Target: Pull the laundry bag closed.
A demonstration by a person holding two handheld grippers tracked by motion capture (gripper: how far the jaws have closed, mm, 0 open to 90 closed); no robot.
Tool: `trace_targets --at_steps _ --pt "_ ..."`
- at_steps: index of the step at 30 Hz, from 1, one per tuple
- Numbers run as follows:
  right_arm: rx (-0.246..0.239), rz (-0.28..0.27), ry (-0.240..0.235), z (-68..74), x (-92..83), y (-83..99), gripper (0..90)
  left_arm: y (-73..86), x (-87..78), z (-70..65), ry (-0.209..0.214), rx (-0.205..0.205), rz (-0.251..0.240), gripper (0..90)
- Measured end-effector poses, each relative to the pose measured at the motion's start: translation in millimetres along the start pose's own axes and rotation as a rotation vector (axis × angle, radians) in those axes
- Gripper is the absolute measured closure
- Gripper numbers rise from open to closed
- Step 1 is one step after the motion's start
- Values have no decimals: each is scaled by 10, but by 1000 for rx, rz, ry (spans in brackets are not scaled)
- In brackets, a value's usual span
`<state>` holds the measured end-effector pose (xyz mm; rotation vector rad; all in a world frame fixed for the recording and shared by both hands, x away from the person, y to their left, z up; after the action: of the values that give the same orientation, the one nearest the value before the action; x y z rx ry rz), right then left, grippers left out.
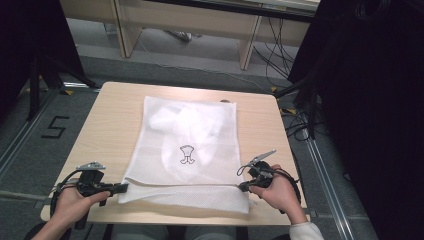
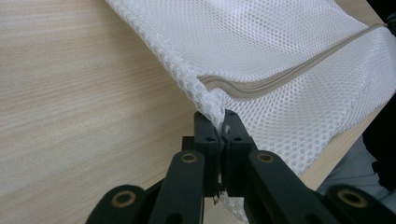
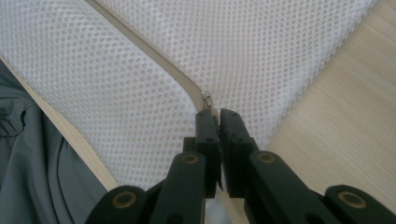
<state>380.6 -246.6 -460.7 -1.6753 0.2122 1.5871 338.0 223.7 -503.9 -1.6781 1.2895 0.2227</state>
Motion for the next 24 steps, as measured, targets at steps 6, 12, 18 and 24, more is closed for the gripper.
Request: trace_targets --at_steps 6,12,18,24 --pt "30 13 1 -23 -6 41 878 0 0 -2 5 1 -2 865" --pt "14 13 -2 -39 -4 60 878 -1 -4 -1 8 -3 -4 865" --pt "27 -5 30 -103 -33 156 900 16 -35 110 -35 2 19 849" --pt "44 -212 123 -167 -116 141 775 35 44 42 -79 94 60 687"
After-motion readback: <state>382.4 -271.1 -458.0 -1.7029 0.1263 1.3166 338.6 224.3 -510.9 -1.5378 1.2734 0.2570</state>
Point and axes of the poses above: each handheld gripper's, and its own axes: x roughly forward along the jaws, y roughly out of its underside, z roughly to its left, the point moved 2 cm from there along x, roughly forward along the jaws, and after that the axes turned 7 degrees about -x, right-handed, at the moved point
